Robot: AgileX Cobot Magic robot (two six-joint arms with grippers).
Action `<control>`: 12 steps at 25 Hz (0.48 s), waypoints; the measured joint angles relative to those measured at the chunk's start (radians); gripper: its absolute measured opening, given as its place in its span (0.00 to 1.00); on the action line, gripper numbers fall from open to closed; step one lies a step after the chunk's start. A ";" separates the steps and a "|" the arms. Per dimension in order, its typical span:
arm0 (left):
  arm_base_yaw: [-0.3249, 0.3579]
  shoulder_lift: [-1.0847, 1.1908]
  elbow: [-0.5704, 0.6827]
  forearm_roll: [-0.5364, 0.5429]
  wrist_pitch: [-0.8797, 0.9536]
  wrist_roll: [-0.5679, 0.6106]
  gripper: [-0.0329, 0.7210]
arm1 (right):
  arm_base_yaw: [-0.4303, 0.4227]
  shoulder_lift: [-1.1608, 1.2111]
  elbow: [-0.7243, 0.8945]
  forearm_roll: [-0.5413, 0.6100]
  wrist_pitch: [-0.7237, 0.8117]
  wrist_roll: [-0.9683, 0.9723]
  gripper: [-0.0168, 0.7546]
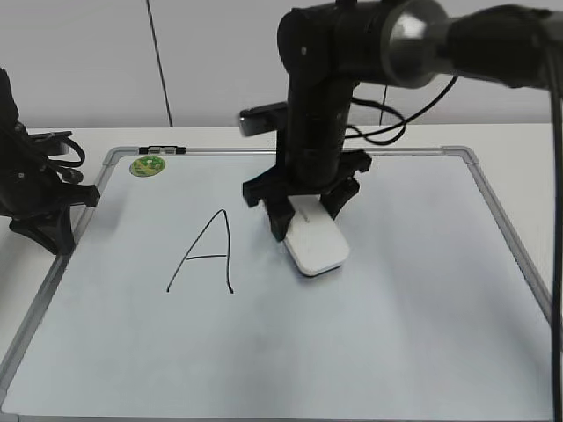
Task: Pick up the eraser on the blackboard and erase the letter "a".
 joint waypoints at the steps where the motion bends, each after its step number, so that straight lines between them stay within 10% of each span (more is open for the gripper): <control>1: 0.000 0.000 0.000 0.000 0.000 0.000 0.12 | -0.013 -0.025 -0.001 -0.034 0.000 0.014 0.69; 12: 0.000 0.000 0.000 0.000 0.000 0.000 0.12 | -0.299 -0.246 0.158 -0.081 -0.001 0.037 0.69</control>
